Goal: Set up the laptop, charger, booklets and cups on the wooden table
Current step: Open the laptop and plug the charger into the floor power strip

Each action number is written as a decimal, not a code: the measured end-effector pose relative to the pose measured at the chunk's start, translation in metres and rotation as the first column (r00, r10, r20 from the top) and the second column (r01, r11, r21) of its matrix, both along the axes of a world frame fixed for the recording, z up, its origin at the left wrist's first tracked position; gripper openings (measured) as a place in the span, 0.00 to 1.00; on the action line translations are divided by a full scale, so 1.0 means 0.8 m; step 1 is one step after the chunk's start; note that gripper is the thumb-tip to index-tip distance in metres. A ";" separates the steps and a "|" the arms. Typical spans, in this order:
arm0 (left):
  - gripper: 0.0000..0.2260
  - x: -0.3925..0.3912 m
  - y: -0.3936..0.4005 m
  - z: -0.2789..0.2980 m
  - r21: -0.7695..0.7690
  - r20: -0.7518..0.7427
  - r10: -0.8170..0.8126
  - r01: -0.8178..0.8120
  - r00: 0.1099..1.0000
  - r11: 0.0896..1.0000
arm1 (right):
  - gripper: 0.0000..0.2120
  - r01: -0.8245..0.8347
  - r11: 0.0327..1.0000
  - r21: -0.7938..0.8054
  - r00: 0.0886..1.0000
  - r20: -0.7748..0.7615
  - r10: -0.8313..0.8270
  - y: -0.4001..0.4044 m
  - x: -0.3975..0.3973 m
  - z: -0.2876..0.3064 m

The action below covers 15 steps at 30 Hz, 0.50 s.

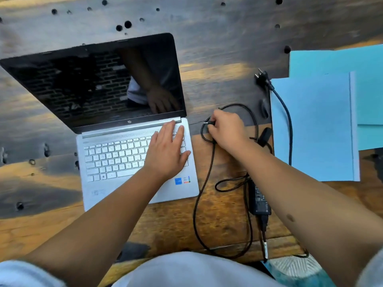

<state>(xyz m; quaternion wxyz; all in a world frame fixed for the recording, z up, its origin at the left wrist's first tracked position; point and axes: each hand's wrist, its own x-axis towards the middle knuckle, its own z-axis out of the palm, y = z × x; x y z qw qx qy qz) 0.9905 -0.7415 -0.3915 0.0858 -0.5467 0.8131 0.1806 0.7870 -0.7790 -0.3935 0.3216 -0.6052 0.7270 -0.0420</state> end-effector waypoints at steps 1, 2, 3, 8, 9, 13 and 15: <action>0.32 0.001 0.001 -0.001 -0.008 0.000 0.000 0.000 1.000 1.000 | 0.06 -0.024 0.999 -0.046 0.999 0.043 0.026 0.000 0.007 0.000; 0.32 0.001 0.001 -0.003 -0.015 -0.002 -0.003 0.003 1.000 1.000 | 0.06 -0.047 0.996 -0.076 0.996 0.076 0.053 -0.001 0.014 0.000; 0.32 0.002 0.002 -0.005 -0.021 -0.004 -0.005 0.005 1.000 1.000 | 0.05 -0.065 0.994 -0.087 0.993 0.093 0.073 -0.003 0.020 -0.001; 0.32 0.003 0.002 -0.011 -0.040 -0.002 0.029 -0.029 1.000 0.999 | 0.07 -0.151 0.987 -0.052 0.986 0.062 0.154 -0.014 0.037 -0.007; 0.32 0.002 0.002 -0.012 -0.046 -0.006 0.037 -0.037 0.999 0.998 | 0.07 -0.161 0.986 -0.045 0.985 0.053 0.164 -0.013 0.038 -0.009; 0.31 -0.003 0.001 -0.015 -0.066 -0.018 0.060 -0.061 0.998 0.996 | 0.07 -0.151 0.988 -0.027 0.986 0.066 0.153 -0.005 0.039 -0.014; 0.30 -0.005 0.002 -0.017 -0.074 -0.022 0.067 -0.069 0.998 0.995 | 0.08 -0.142 0.990 -0.025 0.987 0.071 0.143 -0.005 0.039 -0.016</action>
